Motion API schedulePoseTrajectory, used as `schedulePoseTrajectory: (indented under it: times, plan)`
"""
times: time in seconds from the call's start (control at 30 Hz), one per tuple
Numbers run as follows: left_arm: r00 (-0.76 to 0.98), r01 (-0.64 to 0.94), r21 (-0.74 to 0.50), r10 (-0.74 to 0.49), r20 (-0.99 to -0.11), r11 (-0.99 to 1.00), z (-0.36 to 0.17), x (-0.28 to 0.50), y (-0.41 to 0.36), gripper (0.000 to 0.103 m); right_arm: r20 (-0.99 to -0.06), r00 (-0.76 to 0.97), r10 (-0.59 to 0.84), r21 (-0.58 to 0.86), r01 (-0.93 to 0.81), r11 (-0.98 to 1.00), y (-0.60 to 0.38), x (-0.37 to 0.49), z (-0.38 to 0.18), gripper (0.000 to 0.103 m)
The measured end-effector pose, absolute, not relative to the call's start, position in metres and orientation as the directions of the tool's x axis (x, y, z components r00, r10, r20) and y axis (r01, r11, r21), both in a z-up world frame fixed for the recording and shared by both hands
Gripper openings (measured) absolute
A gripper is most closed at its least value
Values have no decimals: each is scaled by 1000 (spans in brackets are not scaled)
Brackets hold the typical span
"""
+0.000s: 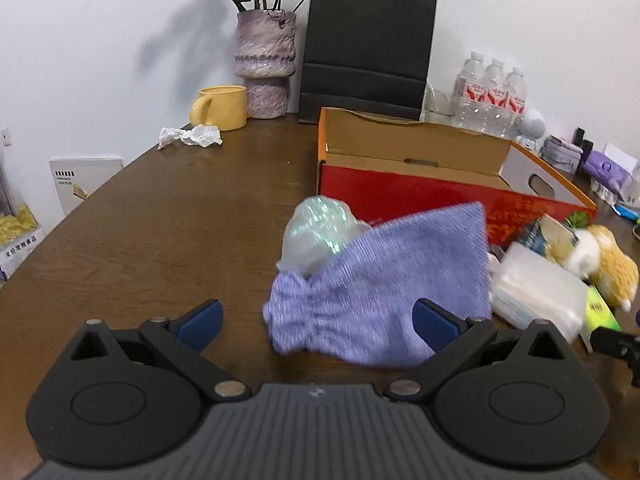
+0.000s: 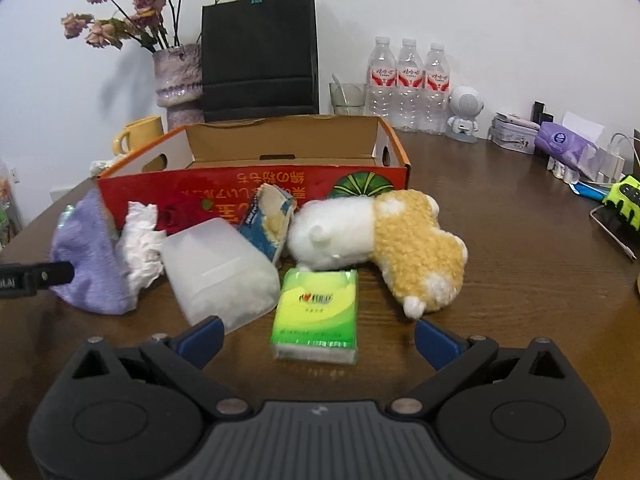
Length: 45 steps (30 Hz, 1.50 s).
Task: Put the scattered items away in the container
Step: 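Drop purple pouch into box with left gripper while right drops green tissue pack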
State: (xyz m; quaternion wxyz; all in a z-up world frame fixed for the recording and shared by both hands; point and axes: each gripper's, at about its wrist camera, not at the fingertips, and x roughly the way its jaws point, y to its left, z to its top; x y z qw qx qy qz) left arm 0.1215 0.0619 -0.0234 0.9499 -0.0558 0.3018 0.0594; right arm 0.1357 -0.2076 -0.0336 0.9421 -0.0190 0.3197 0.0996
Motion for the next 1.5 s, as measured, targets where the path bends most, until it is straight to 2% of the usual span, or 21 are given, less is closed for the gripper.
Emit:
schedulePoseTrajectory:
  times: [0.1,0.13,0.2,0.23,0.27,0.3,0.33,0.37,0.47,0.93,1.13,1.37,1.5]
  plan:
    - [798,-160,-91,74,-597,983,-28,131,68,102,-616,769,173,20,-203,979,-204,147,-38,96]
    - [795,-153,-100,62,-603,983,-30,134,70,99,-620,765,173,19,-206,978,-202,149,-39,94]
    - [784,-140,-128,31,-620,982,-34,137,72,86,-630,759,165,7,-207,978,-200,154,-42,90]
    - [782,-126,-141,10,-623,982,-37,137,73,78,-635,755,161,2,-207,978,-200,154,-44,83]
    - [789,-119,-125,17,-614,985,-37,136,71,65,-643,748,163,3,-210,978,-200,155,-46,75]
    - [791,-109,-111,18,-612,988,-38,135,69,57,-637,751,175,17,-214,977,-202,154,-47,71]
    - [797,-97,-103,15,-604,990,-39,132,68,45,-629,757,178,16,-217,976,-203,151,-47,56]
    - [799,-86,-108,4,-601,990,-40,129,68,42,-622,762,179,5,-224,975,-203,148,-46,45]
    - [810,-78,-113,-3,-587,991,-39,121,67,35,-618,762,192,17,-232,973,-206,142,-45,44]
    - [885,-28,-100,-22,-464,995,-4,78,57,34,-548,806,222,52,-232,971,-222,115,-26,44]
    - [908,7,-132,-61,-414,991,21,78,57,34,-500,830,249,65,-250,966,-223,115,-7,44]
    - [930,55,-164,-110,-350,985,56,115,52,35,-420,863,281,68,-279,958,-215,146,28,44]
    - [924,55,-188,-121,-363,981,60,158,48,35,-401,867,295,76,-290,954,-209,183,43,44]
